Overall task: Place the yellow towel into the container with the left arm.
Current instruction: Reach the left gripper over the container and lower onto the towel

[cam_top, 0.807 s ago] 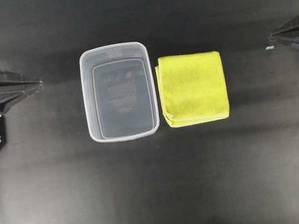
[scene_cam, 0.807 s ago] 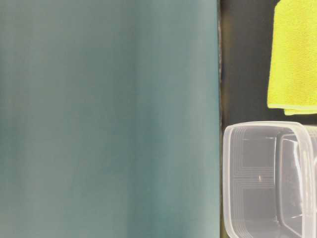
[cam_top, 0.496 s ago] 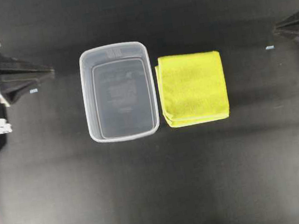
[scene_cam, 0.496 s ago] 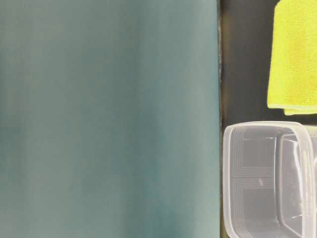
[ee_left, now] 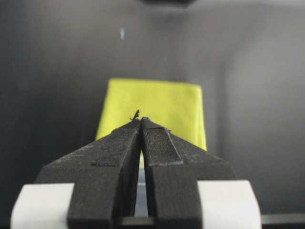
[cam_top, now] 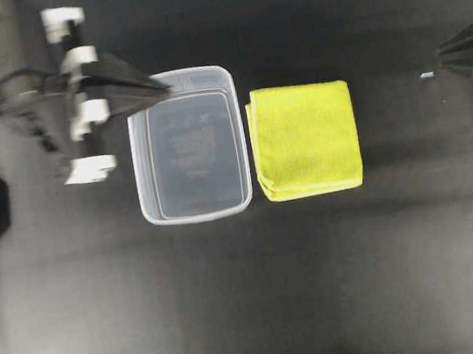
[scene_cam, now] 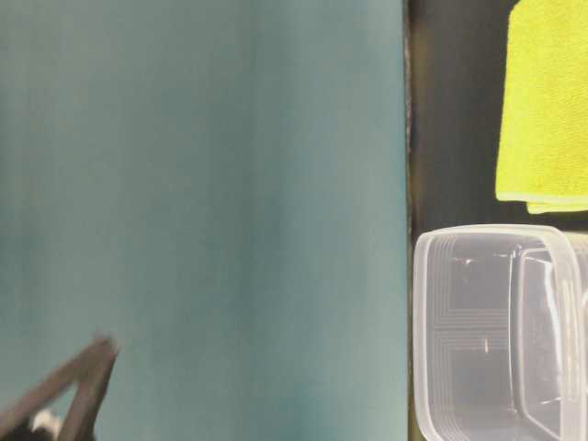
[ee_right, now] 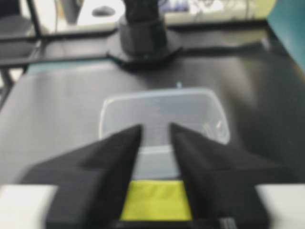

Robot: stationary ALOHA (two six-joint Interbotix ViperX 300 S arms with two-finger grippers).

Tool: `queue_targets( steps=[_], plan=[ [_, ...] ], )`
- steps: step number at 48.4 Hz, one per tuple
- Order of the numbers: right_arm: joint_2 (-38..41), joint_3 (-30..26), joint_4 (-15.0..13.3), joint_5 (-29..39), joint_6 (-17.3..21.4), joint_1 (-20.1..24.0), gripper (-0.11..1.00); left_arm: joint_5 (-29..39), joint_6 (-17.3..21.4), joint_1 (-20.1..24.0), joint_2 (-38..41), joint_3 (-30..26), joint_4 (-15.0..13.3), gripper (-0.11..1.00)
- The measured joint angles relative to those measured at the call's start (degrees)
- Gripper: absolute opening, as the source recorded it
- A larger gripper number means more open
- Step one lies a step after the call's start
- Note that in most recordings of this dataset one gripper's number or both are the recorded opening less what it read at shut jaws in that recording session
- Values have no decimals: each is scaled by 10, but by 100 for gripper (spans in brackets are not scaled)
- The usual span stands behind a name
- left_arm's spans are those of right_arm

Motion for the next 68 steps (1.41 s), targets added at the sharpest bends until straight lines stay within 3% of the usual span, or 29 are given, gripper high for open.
queue_targets(
  steps=[4,8,12,16,22,26,39,52,68],
  plan=[
    [-6,0,0,4,6,0,64,41,0,1,47,-48,0,1],
    [-12,0,0,6,11,0,79,85,1,3,97,-98,0,4],
    [-17,0,0,9,11,1,79,125,2,8,142,-143,1,17],
    [-21,0,-1,10,12,0,77,163,10,14,187,-191,1,41],
    [-33,-1,-1,10,12,0,76,214,47,18,257,-258,1,75],
    [-42,-2,0,10,12,0,76,246,77,19,314,-308,1,89],
    [-73,-3,0,10,11,0,76,291,94,18,466,-410,1,90],
    [-84,-3,0,10,11,0,76,292,88,-3,553,-419,1,90],
    [-86,-3,0,10,12,-1,76,256,87,-24,598,-422,2,89]
  ],
)
